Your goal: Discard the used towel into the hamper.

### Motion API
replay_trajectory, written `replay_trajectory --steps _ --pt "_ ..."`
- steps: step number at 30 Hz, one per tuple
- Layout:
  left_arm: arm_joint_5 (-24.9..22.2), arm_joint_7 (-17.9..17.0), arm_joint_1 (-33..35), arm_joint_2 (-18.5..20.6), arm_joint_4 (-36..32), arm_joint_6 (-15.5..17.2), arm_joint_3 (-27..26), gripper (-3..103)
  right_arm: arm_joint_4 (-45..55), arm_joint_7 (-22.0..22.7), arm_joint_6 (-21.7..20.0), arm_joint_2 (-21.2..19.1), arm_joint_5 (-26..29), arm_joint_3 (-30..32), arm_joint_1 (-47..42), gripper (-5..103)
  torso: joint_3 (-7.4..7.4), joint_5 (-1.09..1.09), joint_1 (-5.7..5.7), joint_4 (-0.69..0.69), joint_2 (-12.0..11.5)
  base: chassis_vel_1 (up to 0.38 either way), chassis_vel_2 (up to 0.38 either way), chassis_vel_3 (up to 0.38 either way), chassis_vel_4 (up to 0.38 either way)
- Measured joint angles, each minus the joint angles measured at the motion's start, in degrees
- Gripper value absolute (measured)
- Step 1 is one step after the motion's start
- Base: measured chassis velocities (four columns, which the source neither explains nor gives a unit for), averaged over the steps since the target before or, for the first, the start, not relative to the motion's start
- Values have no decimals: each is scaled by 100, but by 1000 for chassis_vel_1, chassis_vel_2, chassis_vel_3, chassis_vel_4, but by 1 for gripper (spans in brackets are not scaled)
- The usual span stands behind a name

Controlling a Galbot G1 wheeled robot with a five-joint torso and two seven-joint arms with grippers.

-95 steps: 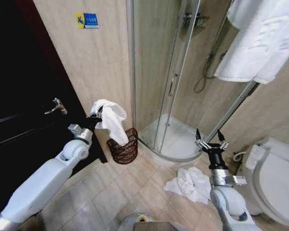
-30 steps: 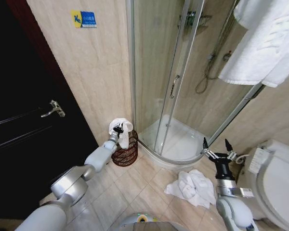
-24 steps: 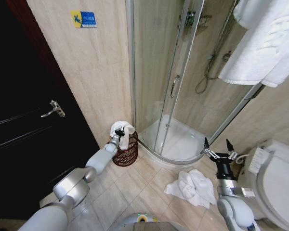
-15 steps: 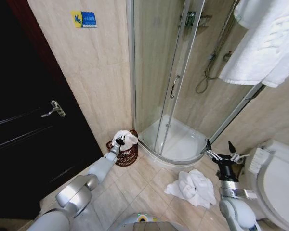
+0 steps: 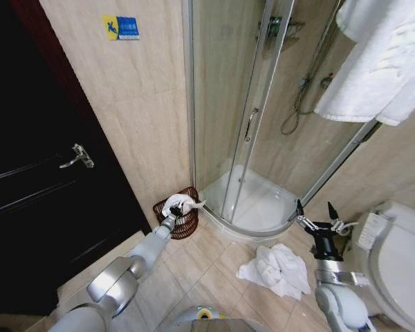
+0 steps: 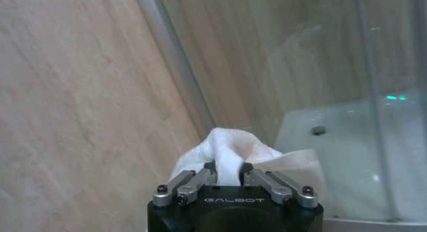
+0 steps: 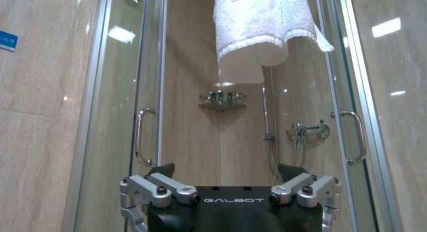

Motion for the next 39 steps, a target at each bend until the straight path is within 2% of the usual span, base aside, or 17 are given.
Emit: replay_trajectory --steps 2,3,5,6,9,10,14,19,23,26,27,29,30,33,34,37,39 --pt "18 -162 -39 0 -9 136 34 27 20 0 7 16 -4 1 -5 100 0 0 0 1 0 0 0 0 0" --pt "18 -162 -39 0 -9 136 34 27 20 0 7 16 -4 1 -5 100 0 0 0 1 0 0 0 0 0" --pt "58 -560 -75 -26 -9 388 73 37 29 0 18 30 -16 6 -27 100 0 0 0 1 0 0 0 0 0" --pt "58 -560 -75 -26 -9 388 73 37 29 0 18 30 -16 6 -27 100 0 0 0 1 0 0 0 0 0" --pt "61 -971 -114 -84 -17 666 108 54 28 0 53 36 -23 12 -50 100 0 -1 0 0 0 0 0 0 0" --pt "60 -1014 -125 -92 -31 693 117 54 26 1 62 41 -24 12 -53 100 0 -1 0 -1 0 0 0 0 0" --pt "49 -1035 -127 -85 -60 687 117 65 24 3 67 47 -27 13 -55 100 0 -1 0 0 0 0 0 0 0" --pt "-137 -926 35 142 -396 509 79 91 1 11 75 47 -28 9 -45 100 0 -1 0 0 0 0 0 0 0" --pt "-391 -677 206 360 -819 443 127 96 2 37 67 42 -37 11 -42 100 0 0 0 1 0 0 0 0 0" --pt "-865 -488 524 757 -1931 441 288 100 117 178 -173 33 -140 24 -23 100 0 -1 0 -1 0 0 0 0 0" --pt "-865 -488 524 757 -1931 441 288 100 117 178 -173 33 -140 24 -23 100 0 -1 0 -1 0 0 0 0 0" --pt "-1282 -500 762 1091 -2848 720 402 100 269 344 -492 43 -231 23 10 100 0 -2 0 -1 0 0 0 0 0" --pt "-1282 -500 762 1091 -2848 720 402 100 269 344 -492 43 -231 23 10 100 0 -2 0 -1 0 0 0 0 0" --pt "-1871 -725 1023 1686 -4313 1229 504 100 490 639 -930 66 -369 -2 89 100 0 0 0 1 0 0 0 0 0" --pt "-1871 -725 1023 1686 -4313 1229 504 100 490 639 -930 66 -369 -2 89 100 0 0 0 1 0 0 0 0 0" --pt "-2418 -1052 1173 2211 -5503 1723 510 100 679 923 -1222 96 -567 -23 147 100 0 0 0 1 0 0 0 0 0" --pt "-2544 -1124 1206 2318 -5785 1845 462 100 750 1010 -1304 102 -627 -25 150 100 0 -2 0 1 0 0 0 0 0"
